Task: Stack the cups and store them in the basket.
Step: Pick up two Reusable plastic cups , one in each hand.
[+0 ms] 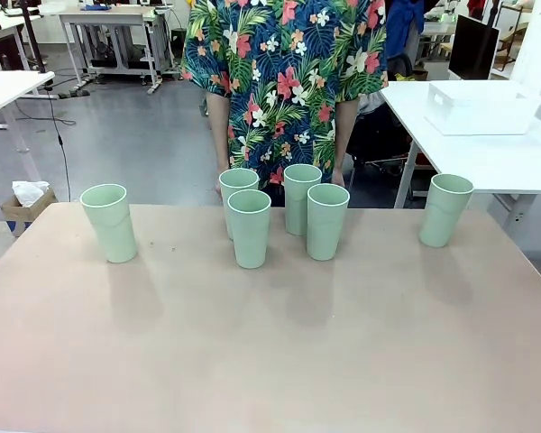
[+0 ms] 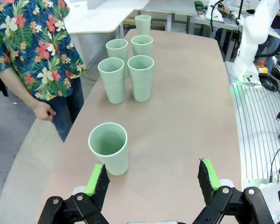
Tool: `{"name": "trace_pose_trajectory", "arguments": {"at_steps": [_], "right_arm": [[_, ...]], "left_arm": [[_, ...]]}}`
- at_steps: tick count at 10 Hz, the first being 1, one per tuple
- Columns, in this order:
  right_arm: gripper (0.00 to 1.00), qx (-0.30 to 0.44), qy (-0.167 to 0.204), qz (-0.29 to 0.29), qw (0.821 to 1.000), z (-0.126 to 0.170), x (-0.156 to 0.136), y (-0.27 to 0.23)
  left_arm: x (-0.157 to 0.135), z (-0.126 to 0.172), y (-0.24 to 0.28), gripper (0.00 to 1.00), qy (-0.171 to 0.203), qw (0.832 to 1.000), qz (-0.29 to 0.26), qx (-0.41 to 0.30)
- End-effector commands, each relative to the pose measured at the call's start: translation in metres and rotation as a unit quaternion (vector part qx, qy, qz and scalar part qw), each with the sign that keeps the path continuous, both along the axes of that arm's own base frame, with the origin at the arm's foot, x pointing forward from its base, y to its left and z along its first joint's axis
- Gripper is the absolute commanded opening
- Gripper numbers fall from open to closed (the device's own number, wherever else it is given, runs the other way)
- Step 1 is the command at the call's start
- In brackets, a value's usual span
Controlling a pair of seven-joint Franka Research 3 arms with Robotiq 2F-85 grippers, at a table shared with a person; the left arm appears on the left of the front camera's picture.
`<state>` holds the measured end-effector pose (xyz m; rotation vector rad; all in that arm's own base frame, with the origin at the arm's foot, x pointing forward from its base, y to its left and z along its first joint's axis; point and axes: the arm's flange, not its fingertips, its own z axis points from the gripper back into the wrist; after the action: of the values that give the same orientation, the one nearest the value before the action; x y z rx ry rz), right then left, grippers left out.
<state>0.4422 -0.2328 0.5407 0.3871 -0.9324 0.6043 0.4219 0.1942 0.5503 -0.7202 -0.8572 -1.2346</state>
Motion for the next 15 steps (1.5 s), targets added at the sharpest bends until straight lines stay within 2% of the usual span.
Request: {"name": "trace_pose_trajectory", "arguments": {"at_steps": [1, 2, 3, 5, 7, 8, 11, 13, 15], "right_arm": [[1.00, 0.000, 0.000, 0.000, 1.000, 0.000, 0.000, 0.000], [1.00, 0.006, 0.003, 0.018, 1.000, -0.005, 0.024, -0.004], [1.00, 0.021, 0.017, 0.070, 0.997, -0.013, 0.045, -0.009], [1.00, 0.032, 0.033, 0.130, 0.990, -0.037, 0.080, -0.028], [1.00, 0.042, 0.028, 0.206, 0.977, -0.064, 0.108, -0.044], [1.00, 0.041, 0.022, 0.224, 0.974, -0.077, 0.122, -0.054], [1.00, 0.067, 0.004, 0.260, 0.963, -0.129, 0.141, -0.053], [1.00, 0.083, -0.013, 0.258, 0.962, -0.162, 0.139, -0.039], [1.00, 0.100, -0.008, 0.263, 0.960, -0.188, 0.137, -0.028]], "left_arm": [[0.000, 0.000, 0.000, 1.00, 0.000, 1.000, 0.000, 0.000], [0.017, -0.009, 0.002, 1.00, 0.013, 1.000, -0.006, -0.007], [0.031, -0.020, 0.003, 1.00, 0.023, 1.000, -0.013, -0.012], [0.056, -0.042, 0.008, 1.00, 0.040, 0.997, -0.045, -0.037], [0.078, -0.069, 0.015, 1.00, 0.032, 0.998, -0.046, -0.041], [0.087, -0.083, 0.016, 1.00, 0.026, 0.995, -0.065, -0.066], [0.102, -0.130, 0.014, 1.00, -0.016, 0.988, -0.106, -0.109], [0.104, -0.157, 0.011, 1.00, -0.019, 0.984, -0.115, -0.132], [0.116, -0.182, 0.010, 1.00, -0.017, 0.987, -0.101, -0.122]]}}
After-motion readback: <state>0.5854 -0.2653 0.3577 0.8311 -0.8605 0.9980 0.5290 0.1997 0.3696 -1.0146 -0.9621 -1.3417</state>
